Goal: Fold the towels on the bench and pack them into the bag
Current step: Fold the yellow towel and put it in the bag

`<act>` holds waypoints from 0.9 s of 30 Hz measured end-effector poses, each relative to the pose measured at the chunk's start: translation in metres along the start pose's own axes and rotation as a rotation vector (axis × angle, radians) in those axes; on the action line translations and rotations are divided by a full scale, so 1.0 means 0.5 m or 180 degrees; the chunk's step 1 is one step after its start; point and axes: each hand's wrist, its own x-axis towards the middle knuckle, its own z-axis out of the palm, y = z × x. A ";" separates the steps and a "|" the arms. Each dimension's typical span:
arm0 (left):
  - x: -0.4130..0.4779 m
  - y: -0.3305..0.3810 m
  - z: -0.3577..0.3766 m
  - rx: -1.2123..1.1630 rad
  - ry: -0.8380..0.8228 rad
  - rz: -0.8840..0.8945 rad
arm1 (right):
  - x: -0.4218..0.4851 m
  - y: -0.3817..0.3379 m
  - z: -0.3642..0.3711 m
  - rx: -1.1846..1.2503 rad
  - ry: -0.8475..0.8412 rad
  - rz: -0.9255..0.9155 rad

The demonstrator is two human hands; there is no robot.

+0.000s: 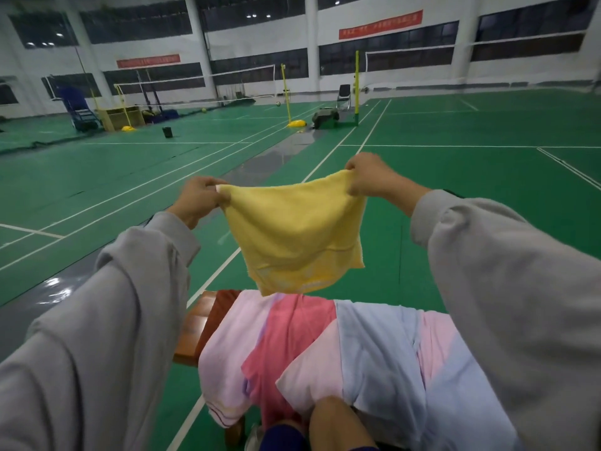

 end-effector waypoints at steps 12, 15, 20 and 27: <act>-0.007 0.028 0.006 0.2175 0.0782 0.0337 | -0.028 0.009 0.007 -0.1819 0.0186 -0.0737; -0.003 0.021 0.007 0.2091 0.0720 0.0276 | -0.026 0.009 0.013 -0.1807 0.0183 -0.0740; 0.009 0.006 0.009 0.2035 0.0647 0.0456 | -0.023 0.005 0.021 -0.1761 0.0107 -0.0636; 0.016 -0.026 0.014 0.2228 0.0363 0.0643 | -0.022 0.014 0.026 -0.1777 -0.0041 -0.0414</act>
